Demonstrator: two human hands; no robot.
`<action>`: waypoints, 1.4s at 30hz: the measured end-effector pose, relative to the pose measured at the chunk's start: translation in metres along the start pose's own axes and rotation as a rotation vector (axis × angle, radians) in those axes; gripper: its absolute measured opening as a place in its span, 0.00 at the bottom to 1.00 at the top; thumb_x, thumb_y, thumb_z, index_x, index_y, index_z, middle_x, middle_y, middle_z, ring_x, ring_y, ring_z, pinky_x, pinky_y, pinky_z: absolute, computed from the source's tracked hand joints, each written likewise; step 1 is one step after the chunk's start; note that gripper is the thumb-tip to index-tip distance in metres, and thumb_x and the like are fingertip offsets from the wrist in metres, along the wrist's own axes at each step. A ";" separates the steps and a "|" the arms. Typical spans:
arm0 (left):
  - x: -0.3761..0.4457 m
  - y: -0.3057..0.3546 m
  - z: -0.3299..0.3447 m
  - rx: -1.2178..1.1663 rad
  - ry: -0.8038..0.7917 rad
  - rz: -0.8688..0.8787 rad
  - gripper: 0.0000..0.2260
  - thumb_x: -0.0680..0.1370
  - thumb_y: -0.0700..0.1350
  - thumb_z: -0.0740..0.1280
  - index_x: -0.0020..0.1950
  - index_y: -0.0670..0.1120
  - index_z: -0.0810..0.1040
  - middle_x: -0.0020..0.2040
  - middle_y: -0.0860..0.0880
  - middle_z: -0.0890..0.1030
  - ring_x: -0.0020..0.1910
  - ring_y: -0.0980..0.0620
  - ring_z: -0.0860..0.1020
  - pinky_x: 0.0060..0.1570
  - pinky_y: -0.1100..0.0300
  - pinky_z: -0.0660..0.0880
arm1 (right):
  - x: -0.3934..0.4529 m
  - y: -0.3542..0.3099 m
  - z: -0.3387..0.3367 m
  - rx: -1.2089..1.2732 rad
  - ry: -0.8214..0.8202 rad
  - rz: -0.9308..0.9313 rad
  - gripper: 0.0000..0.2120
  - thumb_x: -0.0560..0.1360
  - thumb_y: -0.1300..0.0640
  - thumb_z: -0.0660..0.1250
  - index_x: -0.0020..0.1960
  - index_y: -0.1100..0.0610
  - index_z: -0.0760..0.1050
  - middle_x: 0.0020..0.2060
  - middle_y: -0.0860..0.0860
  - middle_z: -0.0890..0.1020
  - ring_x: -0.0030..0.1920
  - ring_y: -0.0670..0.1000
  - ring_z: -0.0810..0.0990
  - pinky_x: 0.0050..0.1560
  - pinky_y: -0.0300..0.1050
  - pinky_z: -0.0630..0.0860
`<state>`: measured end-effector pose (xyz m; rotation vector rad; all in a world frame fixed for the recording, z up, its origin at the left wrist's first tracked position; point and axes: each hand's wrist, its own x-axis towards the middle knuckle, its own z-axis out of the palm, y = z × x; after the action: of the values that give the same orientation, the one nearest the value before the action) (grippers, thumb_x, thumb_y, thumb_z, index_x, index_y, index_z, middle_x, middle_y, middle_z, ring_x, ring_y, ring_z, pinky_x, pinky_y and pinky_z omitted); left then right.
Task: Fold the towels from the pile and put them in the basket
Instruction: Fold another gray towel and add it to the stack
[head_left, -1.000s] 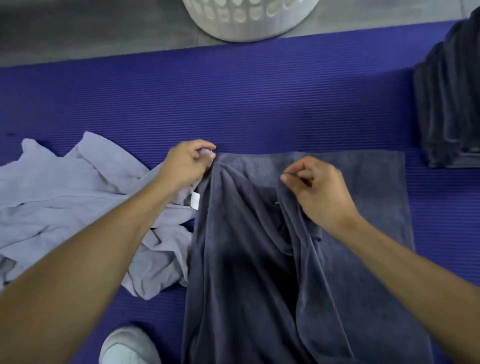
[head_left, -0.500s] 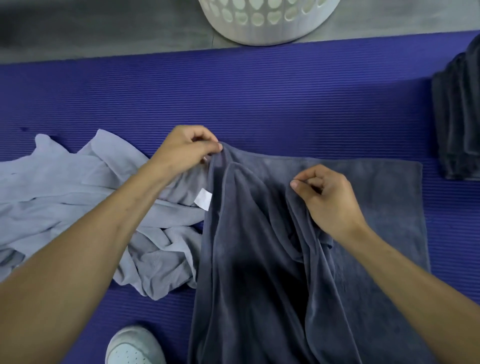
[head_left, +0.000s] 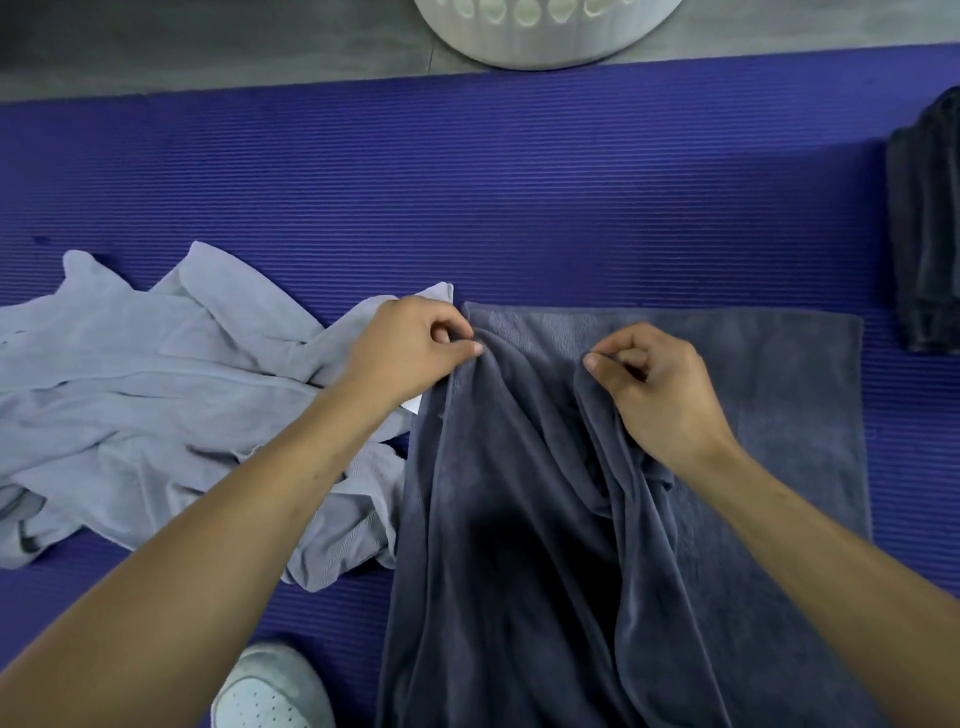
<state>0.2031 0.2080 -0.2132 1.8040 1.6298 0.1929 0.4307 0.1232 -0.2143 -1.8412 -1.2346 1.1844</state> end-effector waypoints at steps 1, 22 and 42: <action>0.001 -0.002 0.001 0.003 0.022 0.000 0.02 0.73 0.46 0.74 0.41 0.51 0.84 0.33 0.52 0.79 0.30 0.58 0.73 0.37 0.63 0.71 | 0.000 0.001 0.000 -0.003 -0.002 0.000 0.05 0.79 0.56 0.68 0.44 0.52 0.77 0.30 0.52 0.82 0.24 0.49 0.72 0.27 0.40 0.73; 0.016 -0.007 -0.007 -0.058 0.083 -0.098 0.03 0.72 0.44 0.77 0.42 0.48 0.84 0.31 0.52 0.76 0.26 0.62 0.70 0.32 0.74 0.66 | 0.000 0.004 -0.006 0.021 -0.001 -0.001 0.04 0.79 0.56 0.68 0.45 0.52 0.77 0.33 0.51 0.84 0.33 0.52 0.81 0.32 0.37 0.77; 0.004 0.008 0.001 -0.023 0.420 0.070 0.03 0.74 0.43 0.73 0.42 0.46 0.82 0.37 0.59 0.81 0.38 0.60 0.80 0.44 0.76 0.70 | 0.003 0.006 0.000 -0.017 -0.001 0.017 0.04 0.79 0.54 0.68 0.46 0.51 0.77 0.32 0.51 0.83 0.31 0.53 0.78 0.34 0.45 0.77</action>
<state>0.2103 0.2112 -0.2105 1.8929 1.8343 0.6568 0.4331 0.1235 -0.2209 -1.8675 -1.2353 1.1876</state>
